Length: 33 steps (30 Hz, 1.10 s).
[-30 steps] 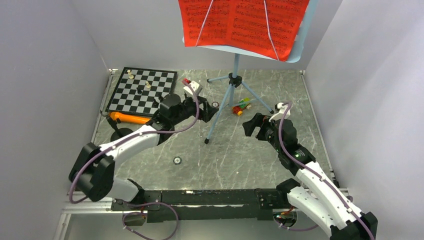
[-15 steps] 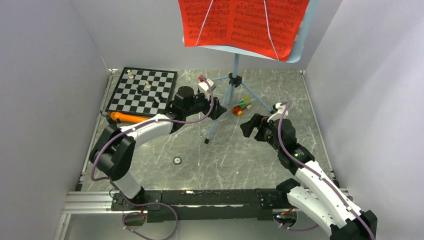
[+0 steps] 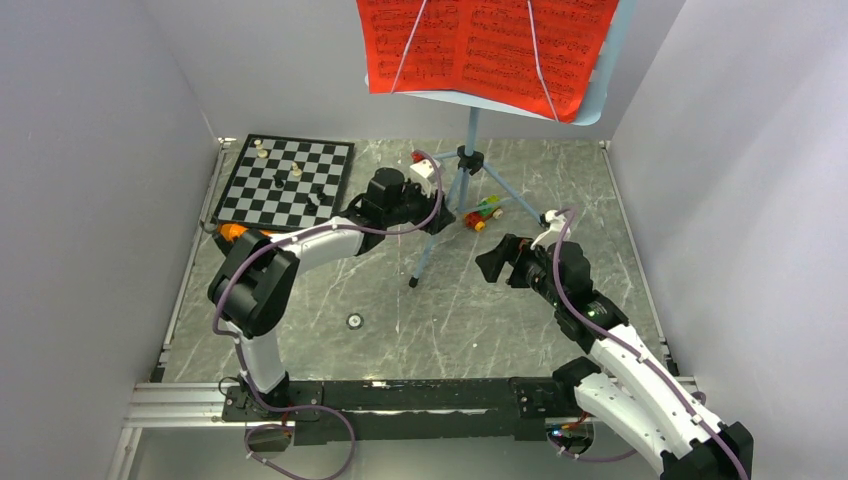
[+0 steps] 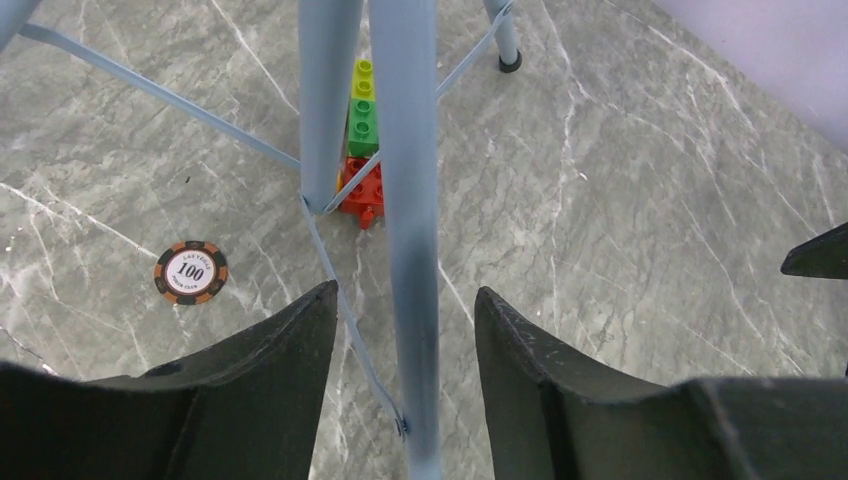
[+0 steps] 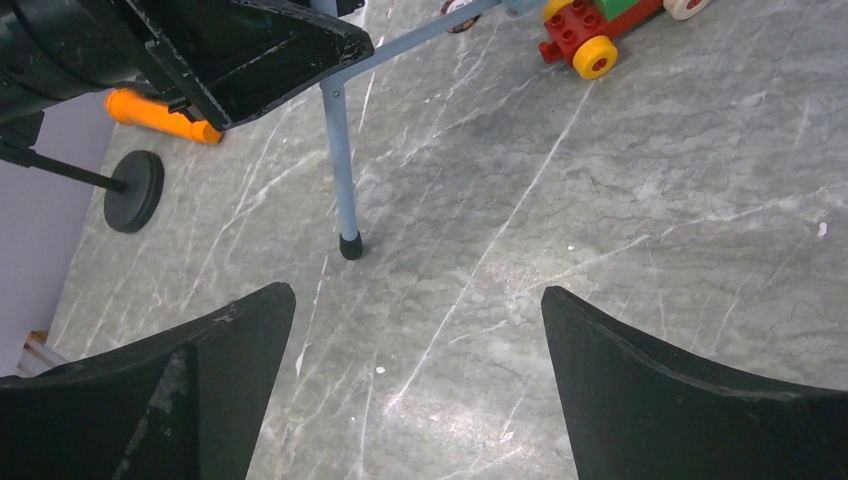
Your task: Pack up the instrument practice props
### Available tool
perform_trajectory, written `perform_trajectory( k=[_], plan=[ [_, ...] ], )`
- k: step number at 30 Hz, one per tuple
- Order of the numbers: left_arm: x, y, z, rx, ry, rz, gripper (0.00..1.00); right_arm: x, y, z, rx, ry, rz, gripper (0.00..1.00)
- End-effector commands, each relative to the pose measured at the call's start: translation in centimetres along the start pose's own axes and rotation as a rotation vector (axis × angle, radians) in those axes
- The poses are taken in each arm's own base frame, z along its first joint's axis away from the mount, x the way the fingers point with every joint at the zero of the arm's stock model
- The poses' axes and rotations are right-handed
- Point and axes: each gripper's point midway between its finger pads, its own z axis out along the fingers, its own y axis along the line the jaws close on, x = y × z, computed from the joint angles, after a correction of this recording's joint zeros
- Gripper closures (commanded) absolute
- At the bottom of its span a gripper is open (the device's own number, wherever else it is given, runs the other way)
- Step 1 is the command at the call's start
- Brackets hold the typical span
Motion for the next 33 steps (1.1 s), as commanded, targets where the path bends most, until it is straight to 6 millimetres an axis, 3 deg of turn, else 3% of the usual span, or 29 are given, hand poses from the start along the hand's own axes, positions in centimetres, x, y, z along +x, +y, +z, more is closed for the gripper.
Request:
perform_trajectory(
  k=[1, 9, 17, 28, 33],
  plan=[
    [-1.4, 0.6, 0.6, -0.027, -0.02, 0.027, 0.46, -0.9, 0.8, 0.0, -0.037, -0.026, -0.03, 0.0],
    [-0.3, 1.5, 0.8, -0.097, 0.016, 0.084, 0.68, -1.6, 0.8, 0.0, -0.025, -0.031, -0.063, 0.0],
    [0.3, 1.6, -0.6, -0.19, 0.017, 0.131, 1.0, -2.6, 0.5, 0.2, 0.011, -0.052, -0.089, 0.0],
    [0.8, 2.6, -4.7, -0.392, -0.02, 0.128, 1.0, -4.7, -2.4, 1.5, 0.174, -0.173, -0.06, 0.0],
    [1.3, 2.2, -6.7, -0.441, -0.03, 0.125, 1.0, -5.3, -2.5, 2.3, 0.178, -0.201, -0.075, 0.0]
  ],
)
